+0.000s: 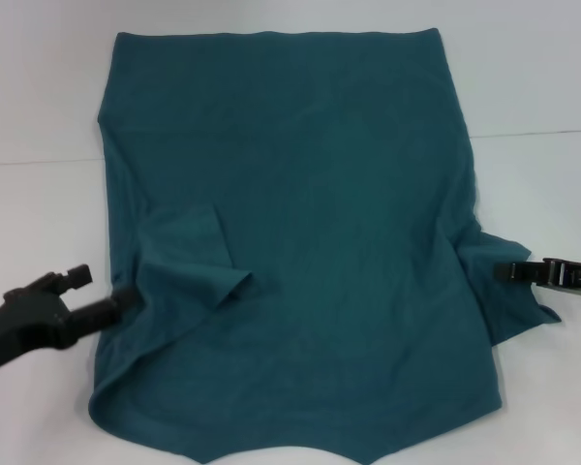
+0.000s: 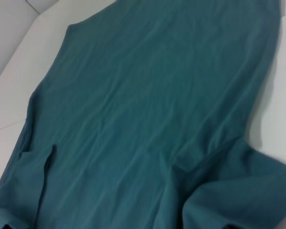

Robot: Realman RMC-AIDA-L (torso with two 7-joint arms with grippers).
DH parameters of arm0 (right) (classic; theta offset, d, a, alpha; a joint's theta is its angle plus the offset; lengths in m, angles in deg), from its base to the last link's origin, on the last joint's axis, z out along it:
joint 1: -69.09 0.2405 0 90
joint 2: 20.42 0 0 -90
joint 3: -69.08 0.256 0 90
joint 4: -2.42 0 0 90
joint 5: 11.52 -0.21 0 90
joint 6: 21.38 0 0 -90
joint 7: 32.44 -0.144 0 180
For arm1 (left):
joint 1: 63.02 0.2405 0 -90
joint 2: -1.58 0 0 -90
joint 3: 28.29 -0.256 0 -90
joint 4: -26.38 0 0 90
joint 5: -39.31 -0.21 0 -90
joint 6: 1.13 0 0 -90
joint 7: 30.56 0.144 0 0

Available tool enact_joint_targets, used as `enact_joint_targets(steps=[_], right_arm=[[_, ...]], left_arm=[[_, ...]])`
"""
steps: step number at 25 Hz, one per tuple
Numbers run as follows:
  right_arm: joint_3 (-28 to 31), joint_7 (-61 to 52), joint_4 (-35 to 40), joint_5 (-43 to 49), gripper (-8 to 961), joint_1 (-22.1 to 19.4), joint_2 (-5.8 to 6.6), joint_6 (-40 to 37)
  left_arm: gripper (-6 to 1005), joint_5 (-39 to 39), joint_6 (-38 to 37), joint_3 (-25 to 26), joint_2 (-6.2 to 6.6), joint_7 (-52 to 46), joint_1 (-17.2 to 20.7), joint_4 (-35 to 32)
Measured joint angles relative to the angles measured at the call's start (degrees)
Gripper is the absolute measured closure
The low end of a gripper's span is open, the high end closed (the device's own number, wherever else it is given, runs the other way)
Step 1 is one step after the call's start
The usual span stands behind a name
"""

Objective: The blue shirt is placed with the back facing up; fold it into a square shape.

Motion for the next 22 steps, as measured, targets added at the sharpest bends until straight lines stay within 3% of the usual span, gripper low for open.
enact_joint_targets(steps=[6, 11, 17, 22], right_arm=[[1.1, 0.61, 0.27, -0.59, 425, 0.04, 0.0, -1.21], [1.56, 1.62, 0.33, -2.72, 678, -0.36, 0.29, -3.07], [3.18, 2.81, 0.39, -3.42, 911, -1.11, 0.43, -3.68], [6.13, 4.27, 0.4, -3.46, 930, -1.88, 0.44, -3.78]], left_arm=[[51, -5.24, -4.6, -0.68, 0.14, 7.06, -0.48, -0.88], [51, -8.65, -8.52, -1.36, 0.17, 8.45, -0.94, -1.79], [51, -9.04, -9.13, -1.97, -0.1, 8.5, -0.9, -2.02], [51, -8.99, -9.94, -2.0, -0.14, 8.19, -1.0, -1.98]])
